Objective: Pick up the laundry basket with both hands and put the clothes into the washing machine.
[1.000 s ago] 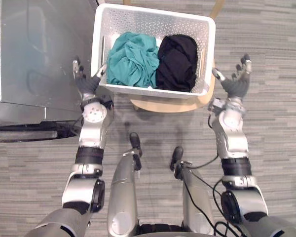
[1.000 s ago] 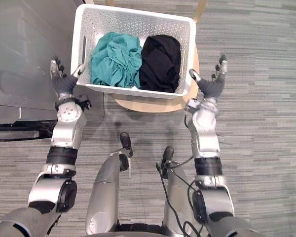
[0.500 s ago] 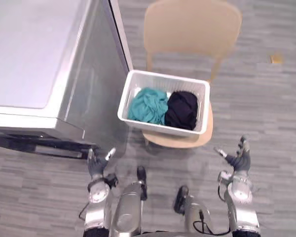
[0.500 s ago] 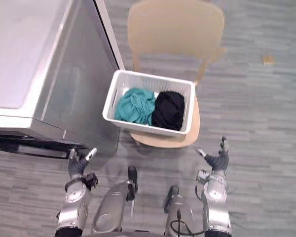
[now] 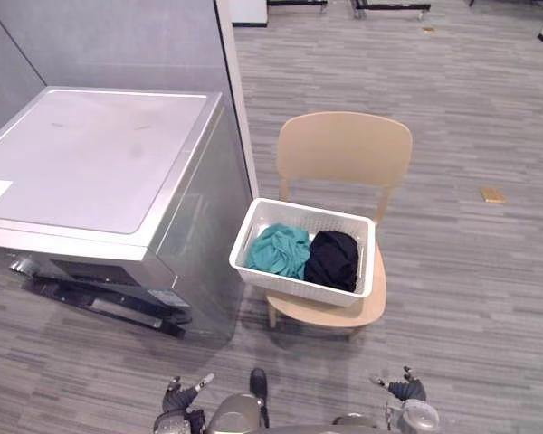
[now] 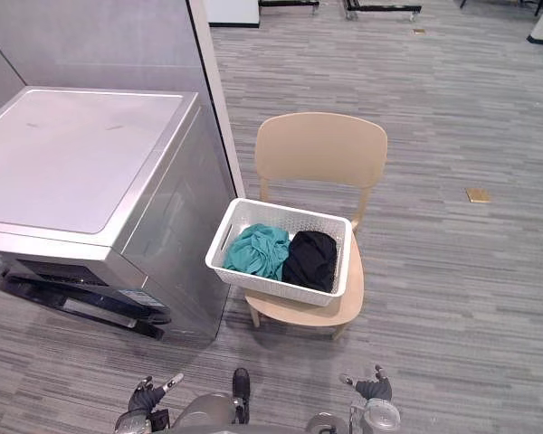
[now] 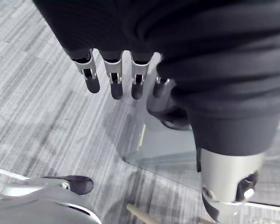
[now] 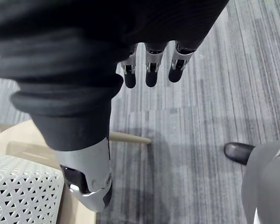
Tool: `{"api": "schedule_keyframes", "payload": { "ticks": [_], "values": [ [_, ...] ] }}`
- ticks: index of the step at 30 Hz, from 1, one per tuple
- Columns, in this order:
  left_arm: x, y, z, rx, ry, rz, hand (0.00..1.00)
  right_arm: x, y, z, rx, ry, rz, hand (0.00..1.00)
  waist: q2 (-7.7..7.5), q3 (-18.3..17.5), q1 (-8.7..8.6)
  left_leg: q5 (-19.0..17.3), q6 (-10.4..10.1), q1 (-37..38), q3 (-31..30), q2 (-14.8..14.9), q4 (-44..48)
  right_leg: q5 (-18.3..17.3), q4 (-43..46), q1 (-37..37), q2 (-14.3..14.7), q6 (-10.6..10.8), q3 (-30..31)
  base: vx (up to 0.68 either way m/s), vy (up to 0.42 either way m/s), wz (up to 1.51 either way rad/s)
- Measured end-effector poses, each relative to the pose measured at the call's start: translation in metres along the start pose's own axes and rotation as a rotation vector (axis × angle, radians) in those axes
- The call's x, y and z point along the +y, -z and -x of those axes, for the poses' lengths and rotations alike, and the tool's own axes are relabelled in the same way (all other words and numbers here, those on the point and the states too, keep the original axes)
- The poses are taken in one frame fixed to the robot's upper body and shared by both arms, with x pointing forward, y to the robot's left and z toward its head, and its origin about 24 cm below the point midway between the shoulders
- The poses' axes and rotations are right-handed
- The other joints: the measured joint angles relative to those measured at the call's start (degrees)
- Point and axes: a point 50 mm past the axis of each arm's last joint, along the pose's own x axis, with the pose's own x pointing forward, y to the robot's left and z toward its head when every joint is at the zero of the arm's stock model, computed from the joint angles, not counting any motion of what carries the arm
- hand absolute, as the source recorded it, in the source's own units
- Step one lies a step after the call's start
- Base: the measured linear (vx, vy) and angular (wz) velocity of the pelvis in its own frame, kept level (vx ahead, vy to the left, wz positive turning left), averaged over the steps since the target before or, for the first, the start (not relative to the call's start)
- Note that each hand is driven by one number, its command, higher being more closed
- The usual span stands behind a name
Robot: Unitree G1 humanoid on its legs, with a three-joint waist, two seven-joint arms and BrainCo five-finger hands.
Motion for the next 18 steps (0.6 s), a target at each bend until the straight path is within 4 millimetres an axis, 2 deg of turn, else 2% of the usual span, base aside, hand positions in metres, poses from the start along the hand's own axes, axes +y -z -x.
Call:
{"api": "schedule_keyframes", "payload": {
  "ticks": [2, 3, 4, 5, 6, 7, 8, 9, 10, 11, 12, 13, 14, 15, 17, 18],
  "values": [
    [-0.001, -0.005, 0.0, -0.02, 0.002, 0.003, 0.0, 0.002, -0.009, -0.002, -0.02, 0.0, -0.014, 0.0, 0.26, 0.15, 0.05, 0.32, 0.15, -4.6, -2.03, -0.38, 3.71, -0.51, 2.37, -1.45, -0.6, 0.46, -3.18, -0.06, 0.016, 0.94],
    [-0.002, -0.009, 0.0, -0.04, 0.005, -0.002, 0.0, 0.004, -0.018, -0.005, -0.038, -0.002, -0.027, 0.0, 0.15, 0.21, 0.06, 3.53, 0.09, -7.59, -2.07, -0.81, 4.41, -0.9, 5.16, -3.52, -1.21, 0.22, -4.88, -0.09, 0.039, 1.07],
    [-0.002, -0.017, -0.001, -0.072, 0.009, -0.019, 0.0, 0.006, -0.024, -0.006, -0.054, 0.002, -0.039, 0.0, -1.24, 0.85, -0.1, 5.32, 0.97, -8.59, 0.38, -1.35, 3.53, -0.19, 5.59, -4.9, -3.74, -1.11, -6.38, -0.09, 0.068, 1.02],
    [-0.002, -0.022, -0.002, -0.085, 0.007, -0.018, 0.0, 0.009, -0.03, -0.008, -0.066, 0.003, -0.04, 0.0, -1.3, 1.23, 0.11, 1.93, 2.69, -9.37, 3.98, -0.75, 7.64, -0.2, 5.28, -4.65, -4.51, -1.1, -7.43, -0.07, 0.08, 0.94],
    [-0.001, -0.022, -0.003, -0.08, -0.003, -0.021, 0.0, 0.008, -0.039, -0.01, -0.089, 0.007, -0.036, 0.0, -1.7, 1.65, -0.02, -4.02, 4.08, -10.16, 9.68, 2.17, 15.75, -0.08, 5.88, -4.18, -5.85, -0.95, -9.64, -0.03, 0.06, 0.68],
    [-0.001, -0.022, -0.003, -0.08, -0.007, -0.021, 0.0, 0.008, -0.044, -0.011, -0.101, 0.008, -0.036, 0.0, -1.69, 1.81, -0.27, -6.38, 3.65, -9.64, 11.69, 3.9, 18.44, -0.06, 6.53, -3.65, -6.63, -0.92, -10.63, -0.05, 0.172, 0.84],
    [-0.002, -0.023, -0.003, -0.082, -0.008, -0.021, 0.0, 0.006, -0.046, -0.012, -0.105, 0.016, -0.029, 0.0, -1.39, 1.9, -0.36, -9.36, 2.43, -7.23, 15.49, 8.27, 21.15, 0.01, 7.7, -2.63, -7.84, -0.79, -11.91, -0.06, 0.227, 0.83],
    [-0.004, -0.026, -0.004, -0.088, -0.005, -0.024, 0.0, 0.004, -0.046, -0.013, -0.105, 0.02, -0.019, 0.0, -1.14, 1.8, -0.99, -10.13, 1.59, -5.44, 18.32, 12.06, 20.83, 0.37, 8.54, -1.79, -8.88, -0.11, -13.72, -0.06, 0.329, 0.88],
    [-0.006, -0.028, -0.005, -0.091, 0.001, -0.031, 0.0, 0.003, -0.047, -0.014, -0.106, 0.021, -0.012, 0.0, -0.91, 1.69, -1.66, -10.24, 0.99, -5.14, 19.18, 13.14, 19.52, 0.8, 8.54, -1.41, -9.42, 0.72, -14.91, -0.03, 0.325, 1.03],
    [-0.015, -0.035, -0.007, -0.105, 0.027, -0.062, 0.0, -0.002, -0.054, -0.016, -0.121, 0.035, -0.003, 0.0, 0.07, 1.42, -2.02, -12.0, -1.73, -4.96, 19.33, 11.21, 16.07, 2.22, 7.5, -1.44, -10.56, 3.39, -17.08, -0.02, 0.349, 0.82],
    [-0.017, -0.043, -0.008, -0.123, 0.034, -0.081, 0.0, 0.001, -0.054, -0.015, -0.12, 0.031, -0.008, 0.0, -0.88, 1.91, -2.0, -11.44, -1.09, -5.34, 19.09, 9.29, 15.5, 2.68, 6.59, -1.5, -11.35, 3.83, -16.94, -0.01, 0.432, 0.79],
    [-0.022, -0.05, -0.009, -0.15, 0.052, -0.122, 0.0, 0.007, -0.059, -0.015, -0.129, 0.009, -0.01, 0.0, -1.66, 2.33, -1.58, -11.62, -0.35, -6.3, 18.32, 6.43, 15.68, 4.73, 5.67, -1.83, -13.32, 4.7, -16.64, -0.02, 0.366, 0.44],
    [-0.024, -0.05, -0.009, -0.153, 0.06, -0.136, 0.0, 0.008, -0.06, -0.016, -0.131, 0.004, -0.009, 0.0, -1.52, 2.38, -1.56, -12.19, 0.47, -6.5, 18.28, 5.83, 16.26, 5.45, 6.42, -1.91, -14.23, 4.65, -16.26, -0.03, 0.422, 0.4],
    [-0.024, -0.048, -0.008, -0.153, 0.065, -0.146, 0.0, 0.012, -0.062, -0.015, -0.139, -0.007, 0.001, 0.0, -1.23, 2.61, -1.58, -13.7, 1.93, -6.16, 18.27, 4.69, 17.32, 6.58, 9.1, -2.15, -16.33, 4.51, -14.85, -0.05, 0.343, 0.19],
    [-0.022, -0.045, -0.008, -0.147, 0.061, -0.148, 0.0, 0.018, -0.065, -0.015, -0.146, -0.03, 0.028, 0.0, -0.82, 3.09, -1.1, -16.04, 2.49, -4.48, 18.48, 3.38, 18.08, 7.94, 14.93, -3.57, -19.36, 1.65, -11.75, -0.05, 0.303, -0.01],
    [-0.019, -0.042, -0.008, -0.14, 0.054, -0.154, 0.0, 0.025, -0.07, -0.014, -0.164, -0.056, 0.061, 0.0, 0.16, 3.6, -0.94, -16.5, 3.04, -3.03, 18.43, 2.83, 17.44, 8.14, 21.66, -6.83, -20.67, -7.08, -7.99, -0.04, 0.224, -0.01]
  ]
}}
